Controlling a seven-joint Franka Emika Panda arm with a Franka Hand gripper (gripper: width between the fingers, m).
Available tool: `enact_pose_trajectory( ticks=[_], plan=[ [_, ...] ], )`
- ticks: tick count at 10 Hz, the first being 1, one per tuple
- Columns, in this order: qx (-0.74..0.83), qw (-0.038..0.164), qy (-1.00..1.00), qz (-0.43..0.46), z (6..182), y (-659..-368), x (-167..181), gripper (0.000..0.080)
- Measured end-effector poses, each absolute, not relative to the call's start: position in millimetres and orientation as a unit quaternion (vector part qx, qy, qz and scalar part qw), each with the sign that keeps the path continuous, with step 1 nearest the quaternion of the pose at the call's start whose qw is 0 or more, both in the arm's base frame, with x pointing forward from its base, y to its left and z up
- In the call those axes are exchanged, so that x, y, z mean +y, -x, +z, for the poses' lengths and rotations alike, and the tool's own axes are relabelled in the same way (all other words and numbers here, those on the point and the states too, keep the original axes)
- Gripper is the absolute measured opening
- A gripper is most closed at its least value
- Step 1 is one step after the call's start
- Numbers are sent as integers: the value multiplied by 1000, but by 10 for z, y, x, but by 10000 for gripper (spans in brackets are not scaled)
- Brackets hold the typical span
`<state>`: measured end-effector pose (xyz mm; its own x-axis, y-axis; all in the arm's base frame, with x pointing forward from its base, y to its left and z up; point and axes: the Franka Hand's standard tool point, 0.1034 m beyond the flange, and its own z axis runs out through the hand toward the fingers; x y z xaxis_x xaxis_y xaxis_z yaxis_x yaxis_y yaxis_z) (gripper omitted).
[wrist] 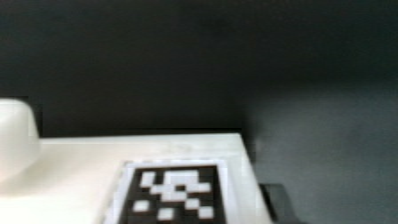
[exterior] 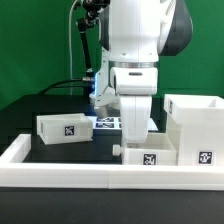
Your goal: Assemble drawer
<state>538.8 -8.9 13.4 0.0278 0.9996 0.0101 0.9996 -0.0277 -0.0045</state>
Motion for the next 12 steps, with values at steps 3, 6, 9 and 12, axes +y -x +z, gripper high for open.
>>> enact_pose_trajectory(
  ticks=[3, 6, 9, 12],
  plan=[
    [-696, 4, 718, -3, 144, -5406, -82, 41],
    [-696, 5, 718, -2, 138, -5399, -83, 41],
    [-700, 6, 714, -2, 130, -5392, -9, 41],
    [-701, 6, 713, -2, 130, -5390, 9, 41]
  ],
)
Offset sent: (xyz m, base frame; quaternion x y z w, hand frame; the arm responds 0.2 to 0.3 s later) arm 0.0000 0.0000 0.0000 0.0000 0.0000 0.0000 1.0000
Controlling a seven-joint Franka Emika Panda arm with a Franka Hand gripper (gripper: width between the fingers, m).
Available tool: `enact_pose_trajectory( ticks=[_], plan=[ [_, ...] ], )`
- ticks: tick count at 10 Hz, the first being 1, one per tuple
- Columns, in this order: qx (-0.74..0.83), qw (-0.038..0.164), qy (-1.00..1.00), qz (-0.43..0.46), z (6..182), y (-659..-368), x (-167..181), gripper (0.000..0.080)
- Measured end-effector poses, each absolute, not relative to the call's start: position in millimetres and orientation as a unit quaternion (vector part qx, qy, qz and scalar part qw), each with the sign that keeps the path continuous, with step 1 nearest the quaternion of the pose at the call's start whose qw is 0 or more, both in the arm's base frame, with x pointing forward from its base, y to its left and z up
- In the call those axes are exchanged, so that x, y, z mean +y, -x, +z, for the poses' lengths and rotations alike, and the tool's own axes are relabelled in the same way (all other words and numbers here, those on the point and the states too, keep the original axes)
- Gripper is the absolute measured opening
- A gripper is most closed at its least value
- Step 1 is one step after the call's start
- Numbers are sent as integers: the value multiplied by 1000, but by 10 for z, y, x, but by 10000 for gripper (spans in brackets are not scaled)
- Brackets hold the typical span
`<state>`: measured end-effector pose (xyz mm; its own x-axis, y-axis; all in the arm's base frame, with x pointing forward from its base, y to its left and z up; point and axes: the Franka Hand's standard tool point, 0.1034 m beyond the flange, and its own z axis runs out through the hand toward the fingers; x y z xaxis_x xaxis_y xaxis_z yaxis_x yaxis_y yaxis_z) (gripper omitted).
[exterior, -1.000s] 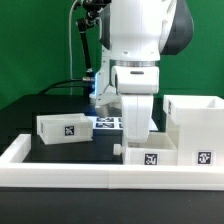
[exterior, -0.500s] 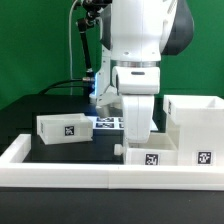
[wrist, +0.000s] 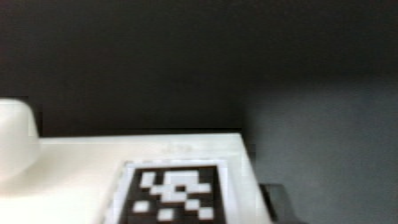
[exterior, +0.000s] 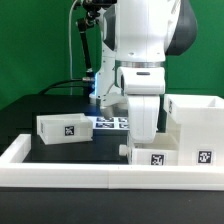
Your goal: Assemble drawer
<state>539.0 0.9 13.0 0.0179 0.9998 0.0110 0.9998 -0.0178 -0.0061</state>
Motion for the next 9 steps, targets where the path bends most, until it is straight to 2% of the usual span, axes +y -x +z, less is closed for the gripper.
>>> enact_pose_trajectory(
  ticks=[4, 5, 6, 7, 8, 9],
  plan=[
    [-701, 6, 713, -2, 130, -5390, 9, 41],
    [-701, 6, 713, -2, 130, -5390, 9, 114],
    [-701, 6, 713, -2, 130, -5390, 9, 114],
    [-701, 6, 713, -2, 130, -5390, 9, 295],
    [-701, 6, 713, -2, 130, -5390, 9, 295],
    [-701, 6, 713, -1, 125, -5385, 13, 478]
  ],
)
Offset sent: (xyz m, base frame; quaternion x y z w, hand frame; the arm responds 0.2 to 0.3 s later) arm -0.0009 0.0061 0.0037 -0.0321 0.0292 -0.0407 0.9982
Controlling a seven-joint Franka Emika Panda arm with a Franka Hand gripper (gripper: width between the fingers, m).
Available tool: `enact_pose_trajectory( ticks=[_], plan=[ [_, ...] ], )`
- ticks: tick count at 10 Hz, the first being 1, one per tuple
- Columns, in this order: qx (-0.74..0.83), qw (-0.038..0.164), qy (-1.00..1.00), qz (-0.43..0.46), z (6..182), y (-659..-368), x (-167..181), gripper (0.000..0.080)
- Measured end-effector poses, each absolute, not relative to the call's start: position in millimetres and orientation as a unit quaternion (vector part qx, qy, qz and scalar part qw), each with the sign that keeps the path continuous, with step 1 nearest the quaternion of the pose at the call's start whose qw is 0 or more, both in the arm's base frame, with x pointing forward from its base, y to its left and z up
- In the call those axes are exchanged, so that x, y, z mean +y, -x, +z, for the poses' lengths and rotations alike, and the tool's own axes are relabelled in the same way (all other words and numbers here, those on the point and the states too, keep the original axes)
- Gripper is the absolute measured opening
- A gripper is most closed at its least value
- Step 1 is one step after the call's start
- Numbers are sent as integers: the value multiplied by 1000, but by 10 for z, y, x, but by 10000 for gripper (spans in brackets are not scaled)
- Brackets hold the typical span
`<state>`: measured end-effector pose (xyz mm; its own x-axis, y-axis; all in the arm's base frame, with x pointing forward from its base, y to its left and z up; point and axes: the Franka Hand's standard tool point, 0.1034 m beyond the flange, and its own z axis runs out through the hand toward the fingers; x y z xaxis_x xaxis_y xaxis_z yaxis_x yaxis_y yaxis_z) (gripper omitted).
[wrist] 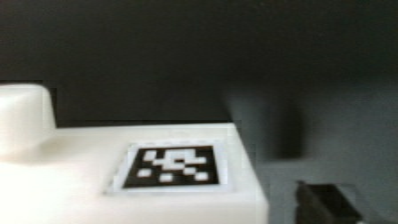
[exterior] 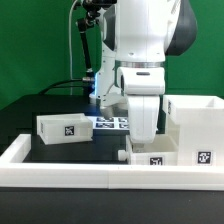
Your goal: Assemble drawer
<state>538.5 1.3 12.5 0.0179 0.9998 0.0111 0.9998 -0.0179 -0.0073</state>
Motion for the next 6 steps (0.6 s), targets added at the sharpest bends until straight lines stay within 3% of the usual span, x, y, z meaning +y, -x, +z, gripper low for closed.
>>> enact_pose_trajectory(
  ticks=[1, 4, 6],
  plan=[
    [-700, 7, 714, -1, 123, -5382, 10, 596],
    [-700, 1, 714, -5, 206, -5424, -7, 647],
    [-699, -1, 715, 4, 455, -5536, -50, 649]
  ],
)
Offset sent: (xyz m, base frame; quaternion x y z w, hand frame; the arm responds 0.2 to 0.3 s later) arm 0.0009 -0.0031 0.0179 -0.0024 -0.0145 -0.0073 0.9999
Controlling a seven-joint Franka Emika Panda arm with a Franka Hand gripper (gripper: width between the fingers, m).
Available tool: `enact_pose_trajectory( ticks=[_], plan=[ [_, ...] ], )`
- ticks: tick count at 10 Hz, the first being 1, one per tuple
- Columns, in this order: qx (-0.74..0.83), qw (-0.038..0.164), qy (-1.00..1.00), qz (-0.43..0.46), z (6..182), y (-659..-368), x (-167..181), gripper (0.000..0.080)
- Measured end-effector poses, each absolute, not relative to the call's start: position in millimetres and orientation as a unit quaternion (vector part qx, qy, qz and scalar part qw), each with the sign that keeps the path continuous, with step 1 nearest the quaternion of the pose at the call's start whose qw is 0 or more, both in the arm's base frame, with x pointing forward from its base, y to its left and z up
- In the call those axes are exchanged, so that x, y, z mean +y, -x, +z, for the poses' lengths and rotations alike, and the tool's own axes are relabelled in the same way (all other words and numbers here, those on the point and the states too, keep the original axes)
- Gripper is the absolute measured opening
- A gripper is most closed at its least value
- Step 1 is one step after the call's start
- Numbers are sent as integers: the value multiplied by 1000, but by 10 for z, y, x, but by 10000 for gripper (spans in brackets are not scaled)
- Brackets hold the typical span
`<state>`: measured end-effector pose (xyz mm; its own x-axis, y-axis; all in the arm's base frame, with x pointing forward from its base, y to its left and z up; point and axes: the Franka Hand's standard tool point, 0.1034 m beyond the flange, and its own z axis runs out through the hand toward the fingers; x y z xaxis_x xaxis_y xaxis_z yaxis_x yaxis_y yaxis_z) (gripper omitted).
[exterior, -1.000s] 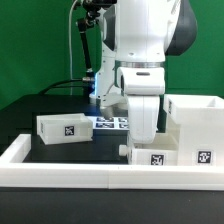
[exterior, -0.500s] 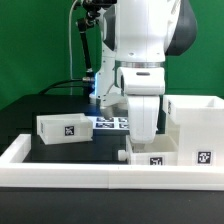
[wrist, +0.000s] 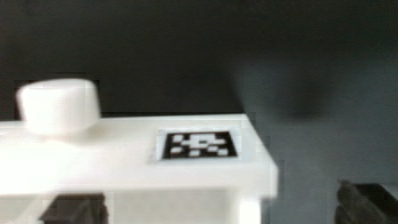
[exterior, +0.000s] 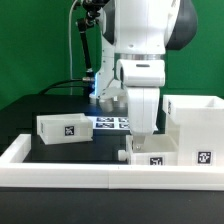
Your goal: Assemble drawer
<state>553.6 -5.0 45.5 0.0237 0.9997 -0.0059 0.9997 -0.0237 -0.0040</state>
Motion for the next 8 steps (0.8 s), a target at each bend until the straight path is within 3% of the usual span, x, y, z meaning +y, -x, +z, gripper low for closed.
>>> enact_pose_trajectory(
  ticks=[4, 8],
  plan=[
    [715, 2, -699, -12, 682, -5853, -199, 649],
    [721, -2, -693, -7, 666, -5874, -276, 649]
  ],
)
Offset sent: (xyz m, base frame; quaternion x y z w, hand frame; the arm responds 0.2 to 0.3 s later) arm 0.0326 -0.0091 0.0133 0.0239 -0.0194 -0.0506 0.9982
